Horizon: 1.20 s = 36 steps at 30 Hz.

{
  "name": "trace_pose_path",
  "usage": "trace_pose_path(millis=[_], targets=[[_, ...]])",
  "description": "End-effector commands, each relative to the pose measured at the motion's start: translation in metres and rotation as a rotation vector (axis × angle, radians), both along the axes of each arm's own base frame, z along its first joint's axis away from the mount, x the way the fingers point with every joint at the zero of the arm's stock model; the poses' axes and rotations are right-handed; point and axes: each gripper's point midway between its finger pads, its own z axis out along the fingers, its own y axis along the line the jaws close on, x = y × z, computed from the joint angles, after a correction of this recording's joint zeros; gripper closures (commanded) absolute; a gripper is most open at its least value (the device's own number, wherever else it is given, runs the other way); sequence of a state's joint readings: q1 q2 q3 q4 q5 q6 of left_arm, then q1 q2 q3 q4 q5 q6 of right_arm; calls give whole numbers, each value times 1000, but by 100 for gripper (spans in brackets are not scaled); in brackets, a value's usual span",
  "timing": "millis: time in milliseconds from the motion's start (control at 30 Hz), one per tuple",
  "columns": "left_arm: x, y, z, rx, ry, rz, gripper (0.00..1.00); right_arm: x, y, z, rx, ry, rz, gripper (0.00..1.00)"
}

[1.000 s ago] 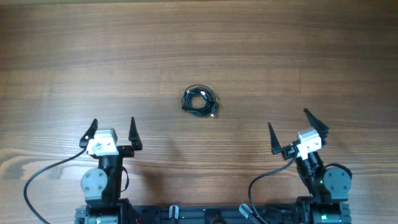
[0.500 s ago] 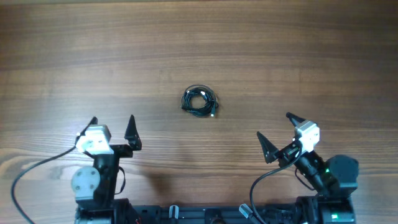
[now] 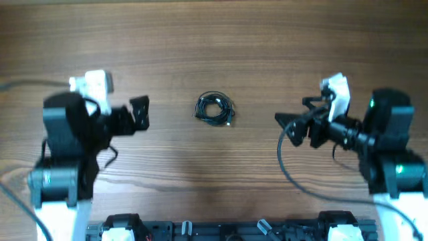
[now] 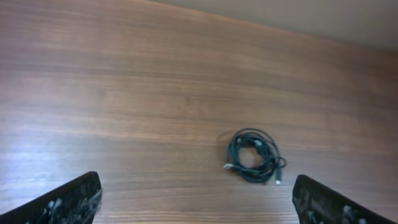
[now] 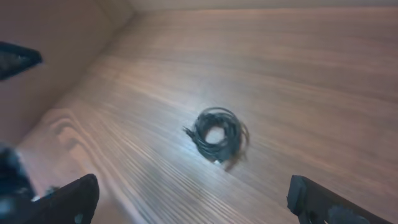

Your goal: Untangle cables

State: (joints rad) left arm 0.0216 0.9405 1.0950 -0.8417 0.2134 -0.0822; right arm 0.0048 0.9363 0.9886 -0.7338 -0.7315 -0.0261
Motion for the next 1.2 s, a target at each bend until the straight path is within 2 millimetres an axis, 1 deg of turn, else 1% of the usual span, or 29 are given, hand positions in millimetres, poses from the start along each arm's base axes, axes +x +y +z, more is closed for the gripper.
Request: trace_pose_path(millis=[0, 67, 133, 167, 200, 233, 267, 300, 400, 467, 533, 567, 600, 667, 767, 867, 967, 1033, 1167], targets=[[24, -39, 12, -70, 48, -147, 0, 7, 20, 16, 110, 32, 119, 0], [33, -59, 9, -119, 54, -226, 0, 16, 21, 8, 150, 105, 96, 0], [40, -72, 3, -156, 70, -279, 0, 26, 21, -4, 171, 169, 76, 0], [44, -79, -5, -177, 95, -305, 0, 31, 21, -11, 180, 207, 67, 0], [47, -83, -12, -182, 120, -314, 4, 33, 21, -17, 184, 233, 61, 1], [51, -86, -24, -180, 157, -313, 9, 37, 21, -25, 185, 266, 54, 7], [54, -88, -34, -183, 191, -308, 12, 40, 21, -31, 182, 294, 40, 10], [59, -89, -49, -186, 239, -286, 13, 43, 21, -40, 172, 326, 23, 14], [69, -89, -85, -215, 368, -213, 21, 50, 22, -60, 128, 400, -52, 18], [73, -86, -105, -238, 440, -138, 22, 55, 16, -71, 95, 449, -152, 20], [76, -87, -123, -252, 498, -108, 25, 56, 15, -76, 74, 461, -195, 22], [78, -89, -132, -249, 519, -105, 28, 57, 16, -77, 69, 468, -210, 23], [80, -91, -139, -250, 534, -94, 29, 56, 17, -78, 64, 469, -209, 24], [88, -99, -158, -239, 559, -75, 30, 55, 22, -78, 58, 469, -198, 25], [98, -118, -178, -228, 558, -115, 34, 54, 22, -80, 53, 484, -218, 27], [106, -124, -197, -187, 559, -63, 39, 55, 21, -81, 54, 490, -235, 28], [113, -135, -212, -129, 535, -66, 41, 55, 19, -82, 48, 494, -249, 29], [117, -136, -222, -62, 514, -44, 47, 55, 19, -82, 49, 494, -249, 29], [118, -131, -240, 23, 514, 11, 54, 55, 19, -83, 48, 495, -249, 29]])
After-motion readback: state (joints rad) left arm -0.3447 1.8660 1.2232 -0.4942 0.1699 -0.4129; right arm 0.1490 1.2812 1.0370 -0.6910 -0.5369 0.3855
